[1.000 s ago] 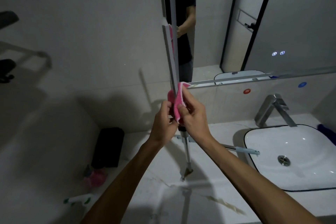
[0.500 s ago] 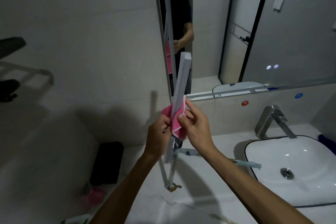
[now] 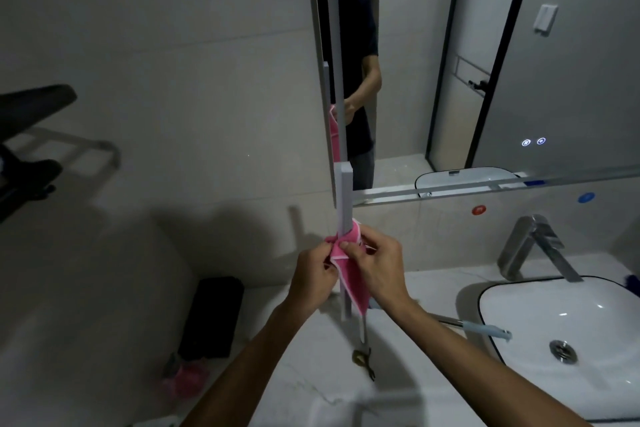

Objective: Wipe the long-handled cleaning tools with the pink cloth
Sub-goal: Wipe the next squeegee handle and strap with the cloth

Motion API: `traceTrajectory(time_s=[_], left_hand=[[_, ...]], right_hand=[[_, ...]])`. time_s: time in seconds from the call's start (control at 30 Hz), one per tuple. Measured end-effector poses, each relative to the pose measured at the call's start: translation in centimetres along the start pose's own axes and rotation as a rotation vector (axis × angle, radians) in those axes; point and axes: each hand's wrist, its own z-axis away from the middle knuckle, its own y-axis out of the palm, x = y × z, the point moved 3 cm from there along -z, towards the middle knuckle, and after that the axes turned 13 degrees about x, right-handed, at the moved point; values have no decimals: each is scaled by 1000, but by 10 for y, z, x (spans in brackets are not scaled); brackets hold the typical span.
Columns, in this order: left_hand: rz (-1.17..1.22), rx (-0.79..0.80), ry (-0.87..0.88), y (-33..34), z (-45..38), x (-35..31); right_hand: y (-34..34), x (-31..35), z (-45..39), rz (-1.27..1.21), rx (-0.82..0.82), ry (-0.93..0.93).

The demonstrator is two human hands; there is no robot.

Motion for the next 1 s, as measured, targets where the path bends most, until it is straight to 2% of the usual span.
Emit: traceTrajectory(time_s=[0.23,0.4,0.47,0.57,0.67,0.83,0.9,1.0], left_hand=[[-28,1,-92,8,-5,14],[95,-123,-10,5,-9,-1],[59,-150,49,5,-14,-8],[3,-138,40,8,-18,-12],[-5,-112,22,10,-22,-13],[-14,-89,115,10,-27,-26],[-50,-157,162,1,-26,-31],[-65,-467,265,-28,-24,-52]], right_hand=[[-7,27,-18,-4,-11,-114],[-14,31,-23,-73,-18,-135],[-13,23,-16,-90,-10,-145],[-18,19,-12,-94,-39,-135],[-28,43,-25,-79,-89,-179],[-46,88,-48,-107,-153,-304],[-47,88,-48,-105,-113,-309],[-46,81,-48,-117,-92,-291]])
